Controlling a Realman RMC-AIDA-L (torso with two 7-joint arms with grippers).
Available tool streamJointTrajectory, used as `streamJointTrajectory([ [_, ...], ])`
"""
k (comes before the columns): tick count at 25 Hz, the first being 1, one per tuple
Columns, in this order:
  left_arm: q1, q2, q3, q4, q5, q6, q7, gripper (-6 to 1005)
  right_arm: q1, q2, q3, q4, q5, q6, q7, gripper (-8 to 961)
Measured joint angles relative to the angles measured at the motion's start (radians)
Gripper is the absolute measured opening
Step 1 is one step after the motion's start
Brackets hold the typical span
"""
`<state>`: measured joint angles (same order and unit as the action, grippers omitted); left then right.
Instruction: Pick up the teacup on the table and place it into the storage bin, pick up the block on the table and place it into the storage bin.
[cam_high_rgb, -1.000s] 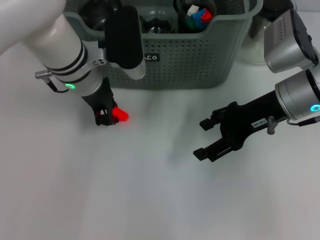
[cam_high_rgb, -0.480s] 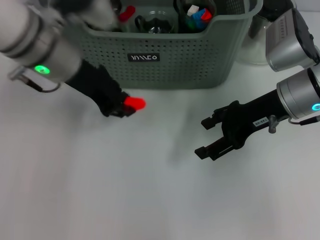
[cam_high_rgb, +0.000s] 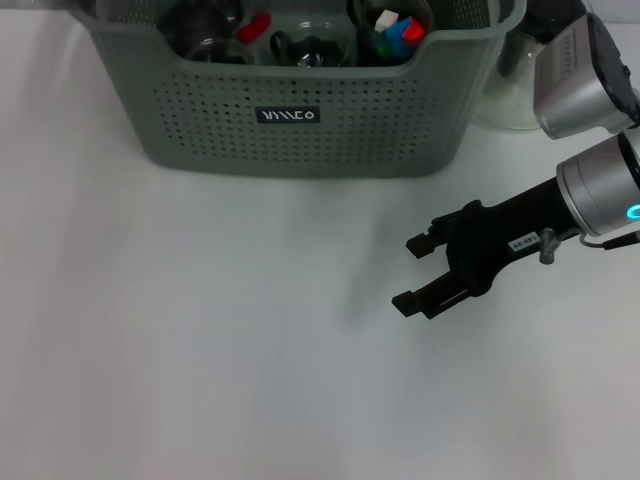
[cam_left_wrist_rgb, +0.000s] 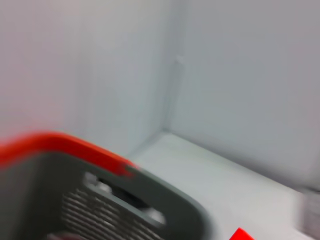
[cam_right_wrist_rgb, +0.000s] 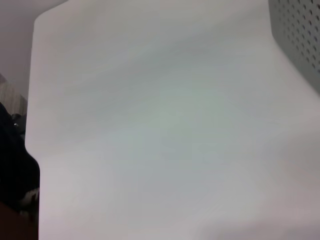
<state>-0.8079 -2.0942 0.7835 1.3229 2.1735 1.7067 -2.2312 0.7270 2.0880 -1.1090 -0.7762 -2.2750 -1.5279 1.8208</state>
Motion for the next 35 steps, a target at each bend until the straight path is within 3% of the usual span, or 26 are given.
streamJointTrajectory([
  [5, -0.115, 0.022, 0.125, -0.17, 0.175, -0.375, -0.112, 327, 0.0, 0.0, 0.004, 0.0, 0.0, 0.003, -0.003, 949],
  [8, -0.189, 0.034, 0.177, -0.302, 0.276, -0.516, -0.177, 328, 0.0, 0.0, 0.001, 0.0, 0.0, 0.009, -0.004, 949],
  [12, -0.249, 0.022, 0.194, -0.41, 0.356, -0.597, -0.196, 330, 0.003, 0.0, 0.0, 0.0, 0.0, 0.011, -0.004, 948],
  [16, -0.249, -0.002, 0.206, -0.417, 0.388, -0.648, -0.199, 332, 0.005, 0.0, 0.0, 0.0, 0.0, 0.014, -0.008, 948],
  [21, -0.242, -0.006, 0.21, -0.426, 0.391, -0.66, -0.198, 334, 0.006, 0.001, 0.0, 0.0, 0.0, 0.016, -0.011, 948],
  [23, -0.238, -0.006, 0.21, -0.422, 0.391, -0.657, -0.198, 479, 0.006, 0.002, -0.001, 0.001, 0.0, 0.017, -0.012, 947],
  [26, -0.211, -0.007, 0.205, -0.362, 0.363, -0.607, -0.189, 624, 0.006, 0.003, -0.001, 0.002, -0.004, 0.023, -0.014, 947],
  [29, -0.12, -0.007, 0.196, -0.2, 0.242, -0.474, -0.161, 733, 0.006, 0.003, 0.0, 0.003, -0.007, 0.025, -0.019, 947],
  [33, 0.079, -0.004, 0.153, 0.055, -0.072, -0.156, -0.043, 732, 0.005, -0.002, 0.009, 0.0, -0.002, 0.006, -0.023, 947],
  [35, 0.148, -0.008, 0.12, 0.102, -0.156, -0.033, 0.01, 732, 0.004, -0.006, 0.02, -0.001, 0.004, -0.009, -0.033, 946],
])
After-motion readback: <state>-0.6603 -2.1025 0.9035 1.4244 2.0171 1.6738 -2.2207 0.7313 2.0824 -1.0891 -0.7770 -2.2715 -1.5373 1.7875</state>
